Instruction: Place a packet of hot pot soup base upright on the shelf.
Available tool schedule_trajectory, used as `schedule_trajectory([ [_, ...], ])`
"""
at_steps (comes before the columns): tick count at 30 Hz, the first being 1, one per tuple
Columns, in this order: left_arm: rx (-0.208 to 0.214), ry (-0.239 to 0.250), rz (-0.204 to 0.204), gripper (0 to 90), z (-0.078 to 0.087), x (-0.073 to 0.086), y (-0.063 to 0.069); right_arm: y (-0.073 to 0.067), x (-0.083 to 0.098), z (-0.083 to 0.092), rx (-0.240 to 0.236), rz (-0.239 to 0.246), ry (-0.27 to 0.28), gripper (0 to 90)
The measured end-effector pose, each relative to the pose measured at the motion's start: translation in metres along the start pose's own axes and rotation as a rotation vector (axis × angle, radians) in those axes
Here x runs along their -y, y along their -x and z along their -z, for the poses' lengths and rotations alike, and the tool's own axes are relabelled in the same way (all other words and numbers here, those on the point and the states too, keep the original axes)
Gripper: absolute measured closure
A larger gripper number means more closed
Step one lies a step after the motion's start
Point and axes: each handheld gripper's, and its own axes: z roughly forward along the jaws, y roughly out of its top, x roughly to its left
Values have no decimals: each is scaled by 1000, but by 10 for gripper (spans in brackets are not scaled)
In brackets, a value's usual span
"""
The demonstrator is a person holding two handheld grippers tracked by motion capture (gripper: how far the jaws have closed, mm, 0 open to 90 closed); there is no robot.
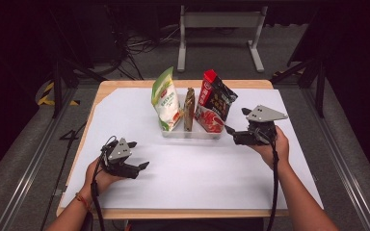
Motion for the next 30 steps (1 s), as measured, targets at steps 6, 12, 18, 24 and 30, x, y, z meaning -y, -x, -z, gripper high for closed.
schedule_trajectory([
  [6,-2,-4,-2,157,-1,0,0,-1,15,6,3,2,9,187],
  [12,-2,-10,-11,157,-2,-1,2,-2,26,14,13,5,10,184],
  [18,-1,-12,-9,156,-2,-1,2,-5,33,19,12,22,0,177],
  [24,-2,-11,-8,156,-2,-1,2,-8,40,23,6,41,-3,169],
  [30,-3,-10,-15,156,-2,-1,3,-10,50,27,3,59,-8,161],
])
